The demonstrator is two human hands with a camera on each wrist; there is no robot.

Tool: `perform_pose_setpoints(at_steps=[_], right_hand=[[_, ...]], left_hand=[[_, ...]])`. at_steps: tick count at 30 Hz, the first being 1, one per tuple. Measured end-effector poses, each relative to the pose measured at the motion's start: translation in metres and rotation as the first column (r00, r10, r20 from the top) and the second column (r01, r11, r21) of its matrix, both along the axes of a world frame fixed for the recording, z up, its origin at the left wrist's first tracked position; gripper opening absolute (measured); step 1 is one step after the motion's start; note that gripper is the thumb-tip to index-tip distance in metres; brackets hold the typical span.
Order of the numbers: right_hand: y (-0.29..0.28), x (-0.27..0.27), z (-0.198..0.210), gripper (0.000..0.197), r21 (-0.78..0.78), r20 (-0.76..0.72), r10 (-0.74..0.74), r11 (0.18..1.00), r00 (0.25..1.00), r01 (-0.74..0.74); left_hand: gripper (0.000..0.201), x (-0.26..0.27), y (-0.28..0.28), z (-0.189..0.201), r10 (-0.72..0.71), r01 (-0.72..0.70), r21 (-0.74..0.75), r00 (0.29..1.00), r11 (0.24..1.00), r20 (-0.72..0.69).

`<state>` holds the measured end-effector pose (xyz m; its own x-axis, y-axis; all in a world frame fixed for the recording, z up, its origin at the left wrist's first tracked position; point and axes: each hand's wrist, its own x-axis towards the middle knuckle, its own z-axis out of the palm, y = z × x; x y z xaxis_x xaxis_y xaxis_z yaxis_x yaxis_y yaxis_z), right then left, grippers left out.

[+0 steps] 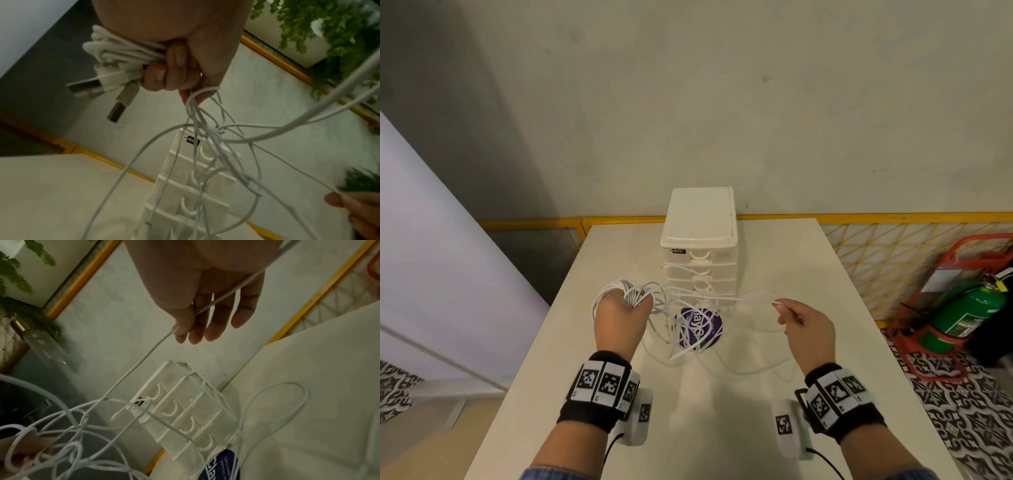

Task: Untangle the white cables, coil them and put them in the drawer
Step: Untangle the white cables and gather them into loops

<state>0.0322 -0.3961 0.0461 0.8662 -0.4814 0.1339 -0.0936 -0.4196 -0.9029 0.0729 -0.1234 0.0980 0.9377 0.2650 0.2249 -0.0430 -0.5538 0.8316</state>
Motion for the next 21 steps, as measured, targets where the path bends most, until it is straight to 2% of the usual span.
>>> perform_pose_setpoints(at_steps=[2,4,6,7,9,11,13,15,17,19,20,21], right_hand=[[-0.002,0.001,-0.001,0.017,-0.009,-0.027,0.013,1.0,1.0,-0.013],[-0.003,0.002,-0.002,0.02,-0.126,-0.141,0.06,0.989,0.988,-0.078],[-0.003,0.004,-0.002,0.028,-0.155,-0.197,0.102,0.979,0.975,-0.134],[-0.001,0.005,0.001,0.031,-0.158,-0.159,0.118,0.977,0.98,-0.143],[0.011,0.005,0.014,0.033,-0.297,0.099,0.127,0.95,0.987,-0.093],[0.026,0.003,0.031,0.028,-0.443,0.374,0.204,0.896,0.904,-0.019],[0.038,0.002,0.041,0.019,-0.482,0.467,0.323,0.873,0.823,-0.069],[0.045,0.001,0.038,0.02,-0.431,0.407,0.442,0.865,0.799,-0.259],[0.049,0.003,0.022,0.03,-0.474,0.245,0.538,0.792,0.807,-0.385],[0.052,0.005,0.006,0.041,-0.632,0.065,0.57,0.659,0.819,-0.408],[0.053,0.006,0.0,0.038,-0.678,0.029,0.566,0.617,0.824,-0.4],[0.05,0.007,-0.002,0.029,-0.688,0.015,0.548,0.612,0.836,-0.389]], left_hand=[[0.021,0.001,-0.001,0.0,-0.01,0.01,-0.029,1.0,1.0,-0.012],[0.025,0.001,-0.002,0.001,-0.025,0.021,-0.108,0.999,0.994,-0.035],[0.028,0.0,-0.004,0.004,-0.048,0.034,-0.169,0.996,0.985,-0.081],[0.028,0.0,-0.005,0.005,-0.065,0.047,-0.181,0.993,0.982,-0.096],[0.026,-0.002,-0.007,0.006,-0.093,0.069,-0.195,0.989,0.978,-0.117],[0.023,-0.004,-0.01,0.007,-0.1,0.065,-0.22,0.983,0.973,-0.151],[0.02,-0.005,-0.012,0.008,-0.095,0.044,-0.268,0.979,0.962,-0.181],[0.021,-0.003,-0.01,0.008,-0.08,0.01,-0.313,0.974,0.95,-0.213],[0.023,-0.003,-0.009,0.009,-0.088,-0.003,-0.358,0.967,0.934,-0.237],[0.027,-0.005,-0.011,0.008,-0.11,0.006,-0.402,0.965,0.916,-0.238],[0.027,-0.005,-0.012,0.009,-0.113,0.007,-0.414,0.966,0.91,-0.231],[0.027,-0.006,-0.012,0.009,-0.102,0.0,-0.417,0.97,0.909,-0.223]])
